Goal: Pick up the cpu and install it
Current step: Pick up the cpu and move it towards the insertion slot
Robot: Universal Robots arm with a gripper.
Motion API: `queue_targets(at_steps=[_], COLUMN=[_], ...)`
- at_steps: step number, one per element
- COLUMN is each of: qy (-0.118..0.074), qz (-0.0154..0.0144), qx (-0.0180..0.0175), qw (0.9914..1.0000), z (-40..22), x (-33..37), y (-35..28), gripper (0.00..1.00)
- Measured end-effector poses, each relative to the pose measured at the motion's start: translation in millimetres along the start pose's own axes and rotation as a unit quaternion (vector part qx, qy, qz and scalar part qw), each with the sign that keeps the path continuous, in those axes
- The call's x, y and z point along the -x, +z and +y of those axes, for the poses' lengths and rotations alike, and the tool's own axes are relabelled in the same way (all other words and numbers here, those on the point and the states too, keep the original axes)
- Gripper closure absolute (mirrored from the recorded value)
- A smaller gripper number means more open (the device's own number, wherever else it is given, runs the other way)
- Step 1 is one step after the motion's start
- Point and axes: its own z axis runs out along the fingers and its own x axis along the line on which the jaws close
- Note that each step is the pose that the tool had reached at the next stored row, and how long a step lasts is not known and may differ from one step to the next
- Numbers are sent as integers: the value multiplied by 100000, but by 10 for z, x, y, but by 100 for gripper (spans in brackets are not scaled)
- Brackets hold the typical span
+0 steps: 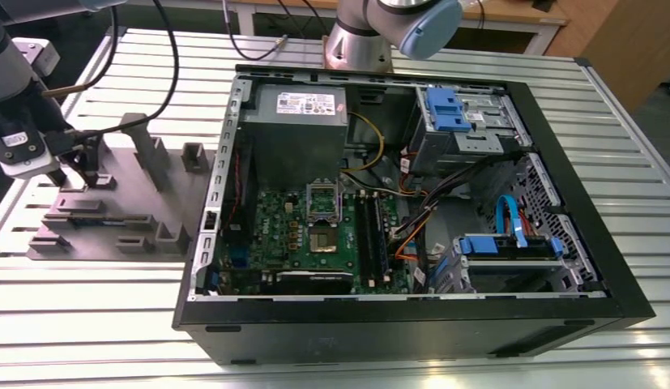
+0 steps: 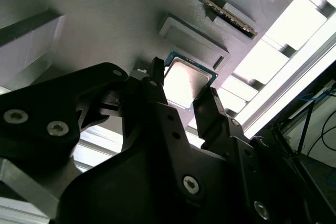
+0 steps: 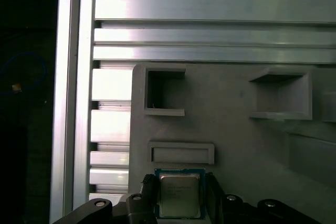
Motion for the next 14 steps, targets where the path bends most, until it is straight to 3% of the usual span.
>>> queue_targets(at_steps=[14], qy=[0], qz=[-1], qx=[-2], qw=[100000], z=[1], x=[0], y=[-28], gripper=[53])
